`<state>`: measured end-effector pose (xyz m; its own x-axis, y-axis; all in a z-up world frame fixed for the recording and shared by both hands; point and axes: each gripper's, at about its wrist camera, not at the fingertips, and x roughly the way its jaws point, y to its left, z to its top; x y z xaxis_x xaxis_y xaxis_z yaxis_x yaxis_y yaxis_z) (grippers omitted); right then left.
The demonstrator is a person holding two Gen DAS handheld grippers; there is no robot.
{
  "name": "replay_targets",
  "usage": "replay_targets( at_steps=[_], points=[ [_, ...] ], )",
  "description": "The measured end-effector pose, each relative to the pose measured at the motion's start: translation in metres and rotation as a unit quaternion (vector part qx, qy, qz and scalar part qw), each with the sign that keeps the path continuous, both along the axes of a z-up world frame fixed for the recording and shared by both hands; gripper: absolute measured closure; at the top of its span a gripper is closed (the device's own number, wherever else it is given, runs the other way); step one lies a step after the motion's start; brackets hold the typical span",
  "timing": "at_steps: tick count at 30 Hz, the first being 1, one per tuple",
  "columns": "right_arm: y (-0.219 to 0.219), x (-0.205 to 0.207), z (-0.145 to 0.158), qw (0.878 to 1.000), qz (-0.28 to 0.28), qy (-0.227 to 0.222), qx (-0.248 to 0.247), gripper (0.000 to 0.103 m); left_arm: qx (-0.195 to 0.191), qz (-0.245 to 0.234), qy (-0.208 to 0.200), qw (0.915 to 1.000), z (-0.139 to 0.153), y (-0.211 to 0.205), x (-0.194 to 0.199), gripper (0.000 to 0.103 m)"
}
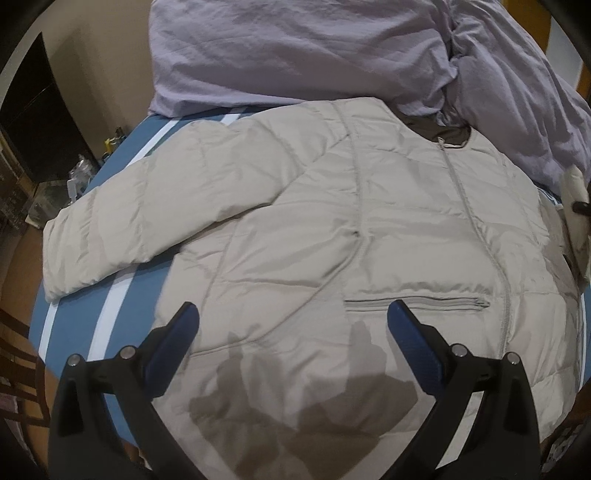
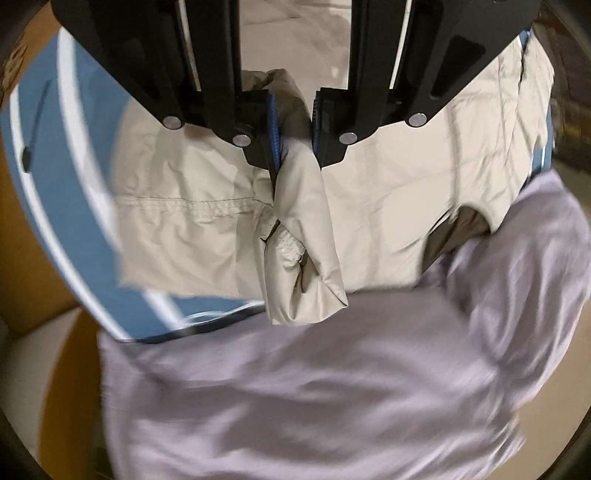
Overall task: Fold large clothes
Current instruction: 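Carry the sleeve across the jacket front toward the zipper, open right tool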
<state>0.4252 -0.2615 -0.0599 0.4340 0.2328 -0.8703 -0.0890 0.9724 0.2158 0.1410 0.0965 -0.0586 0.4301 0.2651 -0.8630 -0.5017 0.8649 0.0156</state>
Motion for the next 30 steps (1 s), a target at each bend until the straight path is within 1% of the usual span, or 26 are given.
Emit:
replay_targets(
  at_steps=[5,13,19,21,23,26,27,28,30],
  points=[
    [0.064,-0.021,-0.016,0.997,0.067,0.028,0.01,0.088,0.001,0.013,-0.001,0.9999,0.0,0.011,-0.01,0.002],
    [0.148,-0.048,-0.022,0.989,0.143,0.044,0.019,0.088,0.002,0.029,0.002,0.9996,-0.001,0.022,-0.021,0.002],
    [0.187,-0.058,-0.021,0.983,0.178,0.046,0.025,0.088,0.0,0.038,0.002,0.9993,-0.001,0.029,-0.027,0.002],
    [0.196,-0.063,-0.026,0.981,0.186,0.053,0.026,0.088,-0.001,0.042,0.003,0.9991,-0.002,0.032,-0.029,0.002],
    [0.209,-0.07,-0.037,0.978,0.201,0.061,0.009,0.088,-0.003,0.045,0.004,0.999,-0.003,0.035,-0.031,0.002],
    [0.219,-0.078,-0.044,0.974,0.218,0.053,-0.012,0.083,-0.003,0.048,0.005,0.9988,-0.004,0.039,-0.032,0.002],
    [0.219,-0.08,-0.041,0.974,0.221,0.049,-0.013,0.079,-0.002,0.049,0.004,0.9988,-0.004,0.04,-0.033,0.002],
    [0.219,-0.08,-0.038,0.973,0.225,0.051,-0.004,0.073,-0.002,0.051,0.004,0.9987,-0.004,0.043,-0.034,0.002],
    [0.214,-0.078,-0.028,0.973,0.224,0.052,0.022,0.069,0.0,0.058,0.003,0.9983,-0.004,0.05,-0.036,0.002]
  ],
)
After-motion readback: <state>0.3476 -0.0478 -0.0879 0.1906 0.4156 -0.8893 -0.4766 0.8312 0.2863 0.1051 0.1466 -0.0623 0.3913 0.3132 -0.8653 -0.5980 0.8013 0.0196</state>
